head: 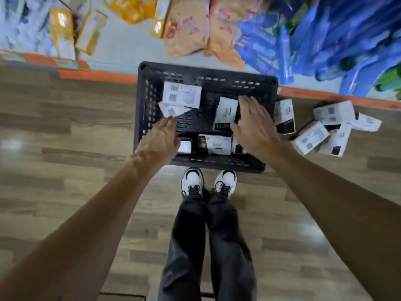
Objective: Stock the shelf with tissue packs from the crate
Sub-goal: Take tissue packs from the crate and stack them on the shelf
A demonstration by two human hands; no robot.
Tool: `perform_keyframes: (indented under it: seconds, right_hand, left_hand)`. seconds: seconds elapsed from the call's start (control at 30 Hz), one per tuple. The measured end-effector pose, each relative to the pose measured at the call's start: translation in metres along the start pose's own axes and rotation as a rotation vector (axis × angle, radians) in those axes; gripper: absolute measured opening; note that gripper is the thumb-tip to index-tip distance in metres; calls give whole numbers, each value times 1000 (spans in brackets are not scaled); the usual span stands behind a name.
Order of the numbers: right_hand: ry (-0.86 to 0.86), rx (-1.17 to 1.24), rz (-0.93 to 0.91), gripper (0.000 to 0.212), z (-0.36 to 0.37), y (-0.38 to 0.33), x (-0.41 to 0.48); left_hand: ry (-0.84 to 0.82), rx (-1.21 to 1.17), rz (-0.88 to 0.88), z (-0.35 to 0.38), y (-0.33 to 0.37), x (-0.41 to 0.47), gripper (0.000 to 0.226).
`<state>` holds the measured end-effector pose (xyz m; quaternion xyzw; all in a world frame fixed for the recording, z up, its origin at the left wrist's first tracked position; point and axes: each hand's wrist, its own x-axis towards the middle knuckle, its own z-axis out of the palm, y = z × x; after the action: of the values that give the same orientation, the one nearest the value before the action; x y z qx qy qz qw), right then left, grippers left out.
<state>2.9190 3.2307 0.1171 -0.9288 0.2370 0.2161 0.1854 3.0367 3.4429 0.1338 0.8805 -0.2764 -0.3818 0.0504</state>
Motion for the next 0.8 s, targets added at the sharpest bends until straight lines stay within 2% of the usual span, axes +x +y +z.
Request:
perform_keyframes:
  seconds: [0.47, 0.8]
  right_hand:
    - [-122, 24, -47, 75, 149, 26, 81]
    - [-177, 62, -95, 77, 206, 34, 103]
  left_hand:
    - [-176, 47, -43, 106, -58, 99, 68]
    - [-191, -4, 0, 154, -75, 132, 65]
